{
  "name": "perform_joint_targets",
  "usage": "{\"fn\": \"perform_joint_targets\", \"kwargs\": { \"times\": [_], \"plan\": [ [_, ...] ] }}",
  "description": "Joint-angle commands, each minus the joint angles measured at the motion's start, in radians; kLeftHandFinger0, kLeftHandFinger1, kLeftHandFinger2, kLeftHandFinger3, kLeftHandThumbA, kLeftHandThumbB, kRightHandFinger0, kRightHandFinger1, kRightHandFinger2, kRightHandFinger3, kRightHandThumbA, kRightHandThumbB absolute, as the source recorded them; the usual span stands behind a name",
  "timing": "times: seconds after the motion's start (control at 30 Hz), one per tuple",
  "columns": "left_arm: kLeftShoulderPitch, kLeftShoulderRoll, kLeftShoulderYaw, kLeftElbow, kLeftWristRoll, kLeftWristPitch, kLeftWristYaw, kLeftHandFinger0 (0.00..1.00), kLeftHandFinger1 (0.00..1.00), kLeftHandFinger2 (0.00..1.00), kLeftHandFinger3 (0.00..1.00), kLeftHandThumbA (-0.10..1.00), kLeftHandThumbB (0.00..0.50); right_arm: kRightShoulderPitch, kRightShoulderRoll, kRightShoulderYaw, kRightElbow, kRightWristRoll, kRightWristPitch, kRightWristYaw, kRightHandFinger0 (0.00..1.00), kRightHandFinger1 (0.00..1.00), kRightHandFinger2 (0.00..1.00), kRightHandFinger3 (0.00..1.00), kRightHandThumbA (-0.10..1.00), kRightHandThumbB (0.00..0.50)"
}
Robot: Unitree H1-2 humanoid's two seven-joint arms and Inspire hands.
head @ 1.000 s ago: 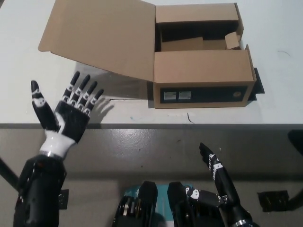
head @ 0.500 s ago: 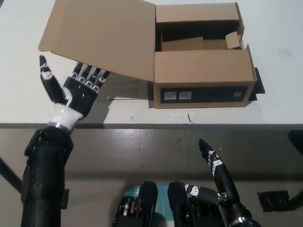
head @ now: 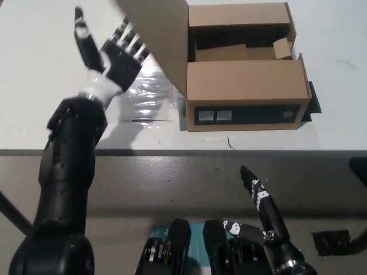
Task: A small storge box is placed at the center of the table and the robot uses its left hand to push the lid and close it
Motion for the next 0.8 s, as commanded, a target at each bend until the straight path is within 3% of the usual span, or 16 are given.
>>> {"fn": "perform_joint_targets", "kwargs": {
  "times": [0.0,0.13,0.23,0.3,0.33,0.43,0.6,0.77],
  "plan": [
    [-0.08,-0.003,-0.073,-0.103,0.111,-0.016,0.003,1.0,1.0,1.0,1.0,1.0,0.404,-0.025,0.003,-0.005,-0.028,0.008,-0.05,-0.002,1.0,1.0,1.0,1.0,1.0,0.379],
    [-0.068,-0.001,-0.199,-0.225,0.231,-0.046,-0.007,1.0,1.0,1.0,1.0,1.0,0.378,-0.03,0.004,-0.006,-0.024,0.009,-0.05,0.0,1.0,1.0,1.0,1.0,1.0,0.393],
    [-0.047,0.023,-0.355,-0.304,0.42,-0.118,0.0,1.0,1.0,1.0,1.0,1.0,0.397,-0.03,0.004,-0.005,-0.024,0.012,-0.05,0.003,1.0,1.0,1.0,1.0,1.0,0.396],
    [-0.037,0.069,-0.498,-0.344,0.649,-0.203,0.043,1.0,1.0,1.0,1.0,1.0,0.427,-0.024,0.002,-0.002,-0.031,0.006,-0.05,0.002,1.0,1.0,1.0,1.0,1.0,0.386],
    [-0.028,0.09,-0.552,-0.352,0.756,-0.269,0.069,1.0,1.0,1.0,1.0,1.0,0.375,-0.025,0.003,-0.002,-0.03,0.006,-0.05,0.004,1.0,1.0,1.0,1.0,1.0,0.387],
    [0.002,0.121,-0.665,-0.374,0.936,-0.363,0.098,1.0,1.0,1.0,1.0,1.0,0.344,-0.024,-0.001,-0.004,-0.032,0.007,-0.05,0.005,1.0,1.0,1.0,1.0,1.0,0.393],
    [0.03,0.149,-0.769,-0.368,1.046,-0.389,0.115,1.0,1.0,1.0,1.0,1.0,0.336,-0.028,-0.002,-0.006,-0.034,0.007,-0.05,0.007,1.0,1.0,1.0,1.0,1.0,0.399],
    [0.073,0.151,-0.8,-0.328,1.054,-0.405,0.138,1.0,1.0,1.0,1.0,1.0,0.319,-0.027,-0.003,-0.006,-0.04,0.013,-0.05,0.012,1.0,1.0,1.0,1.0,1.0,0.393]
  ]
}}
